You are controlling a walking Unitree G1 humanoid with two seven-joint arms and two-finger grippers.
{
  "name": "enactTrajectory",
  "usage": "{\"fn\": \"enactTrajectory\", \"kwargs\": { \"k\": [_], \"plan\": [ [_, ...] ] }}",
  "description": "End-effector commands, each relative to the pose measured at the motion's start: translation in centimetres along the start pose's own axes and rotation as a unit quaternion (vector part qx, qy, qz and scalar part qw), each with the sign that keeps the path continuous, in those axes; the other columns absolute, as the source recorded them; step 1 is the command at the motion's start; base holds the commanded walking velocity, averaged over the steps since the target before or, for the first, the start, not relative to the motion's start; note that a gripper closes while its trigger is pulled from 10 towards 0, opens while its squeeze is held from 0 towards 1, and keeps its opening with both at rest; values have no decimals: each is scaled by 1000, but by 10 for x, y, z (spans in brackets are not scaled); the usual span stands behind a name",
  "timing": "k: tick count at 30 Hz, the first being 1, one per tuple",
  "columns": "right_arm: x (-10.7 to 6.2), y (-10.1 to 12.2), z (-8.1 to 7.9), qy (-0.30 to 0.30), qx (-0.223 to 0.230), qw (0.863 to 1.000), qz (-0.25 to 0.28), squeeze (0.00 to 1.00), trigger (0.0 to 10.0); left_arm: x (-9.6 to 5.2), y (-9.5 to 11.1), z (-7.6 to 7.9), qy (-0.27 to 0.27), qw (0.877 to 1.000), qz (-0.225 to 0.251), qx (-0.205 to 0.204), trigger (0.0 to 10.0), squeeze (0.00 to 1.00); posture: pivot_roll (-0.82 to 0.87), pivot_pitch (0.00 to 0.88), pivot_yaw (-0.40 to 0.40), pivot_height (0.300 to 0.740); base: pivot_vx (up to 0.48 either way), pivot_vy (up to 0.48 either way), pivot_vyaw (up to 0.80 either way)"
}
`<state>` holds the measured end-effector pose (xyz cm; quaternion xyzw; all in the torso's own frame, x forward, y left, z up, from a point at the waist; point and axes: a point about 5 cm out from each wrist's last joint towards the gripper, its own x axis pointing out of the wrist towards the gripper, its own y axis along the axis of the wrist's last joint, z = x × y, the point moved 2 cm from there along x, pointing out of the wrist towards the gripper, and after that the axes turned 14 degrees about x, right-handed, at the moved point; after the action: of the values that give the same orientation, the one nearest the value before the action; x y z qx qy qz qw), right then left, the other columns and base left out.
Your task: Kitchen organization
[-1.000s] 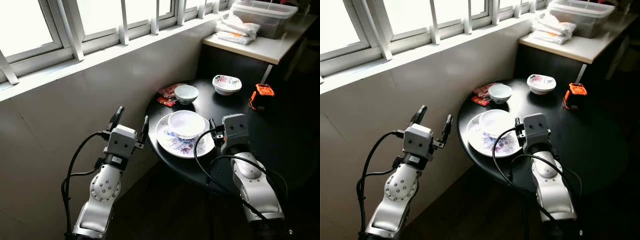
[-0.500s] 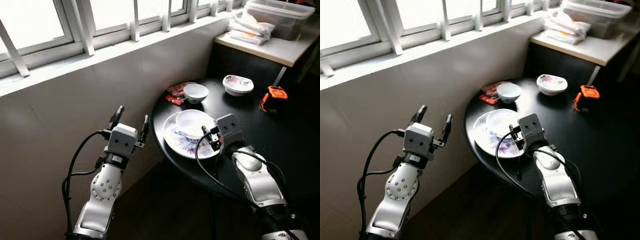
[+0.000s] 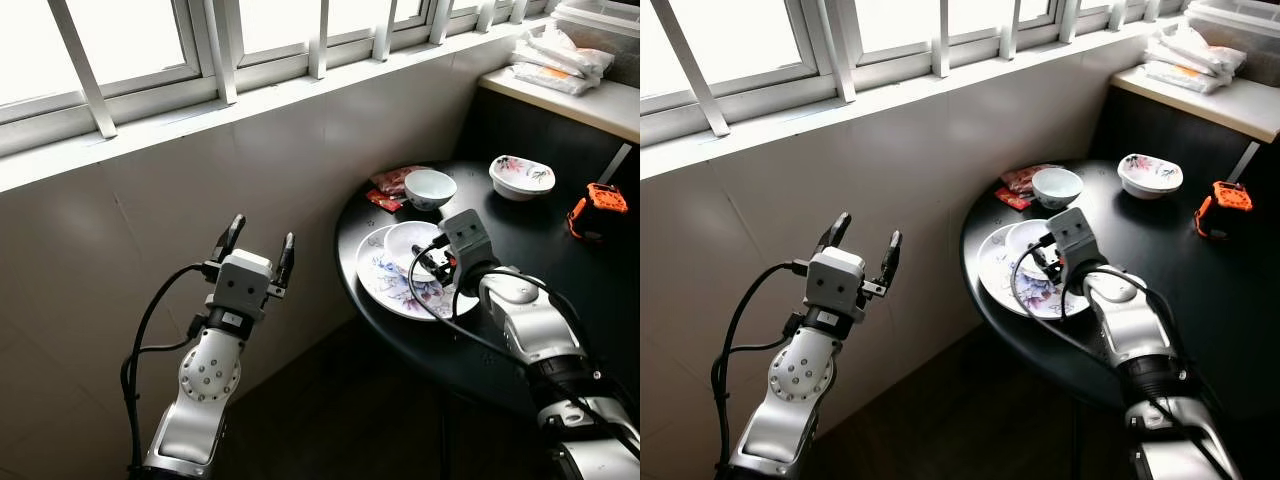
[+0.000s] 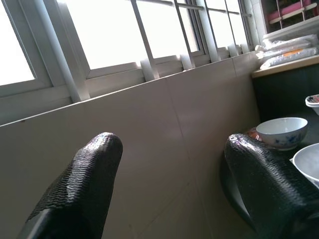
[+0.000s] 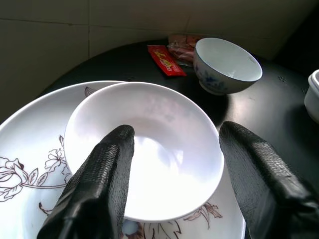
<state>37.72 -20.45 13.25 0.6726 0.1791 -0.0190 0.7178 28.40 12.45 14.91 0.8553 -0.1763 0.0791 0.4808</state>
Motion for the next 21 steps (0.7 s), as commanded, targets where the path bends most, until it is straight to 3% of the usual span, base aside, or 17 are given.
{"fn": "enactTrajectory", "kwargs": {
  "k": [1, 5, 13, 21],
  "plan": [
    [2, 0, -3, 20, 22, 999, -12, 0, 10000, 0, 1, 0, -3, 1000, -1, 4, 10000, 0, 89, 0, -52, 740, 0, 0, 0],
    [2, 0, -9, 43, 21, 999, -12, 0, 10000, 0, 1, 0, -4, 1000, -1, 5, 10000, 0, 91, 0, -52, 740, 0, 0, 0],
    [8, 0, -17, 84, 62, 994, -26, 0, 10000, 1, 1, 0, -3, 1000, -3, 5, 10000, 0, 93, 0, -55, 740, 0, 0, 0],
    [10, -12, -20, 115, 47, 990, -62, 0, 10000, 0, 0, 1, -4, 1000, -6, 5, 10000, 0, 97, 0, -57, 740, 0, 0, 60]
  ]
}}
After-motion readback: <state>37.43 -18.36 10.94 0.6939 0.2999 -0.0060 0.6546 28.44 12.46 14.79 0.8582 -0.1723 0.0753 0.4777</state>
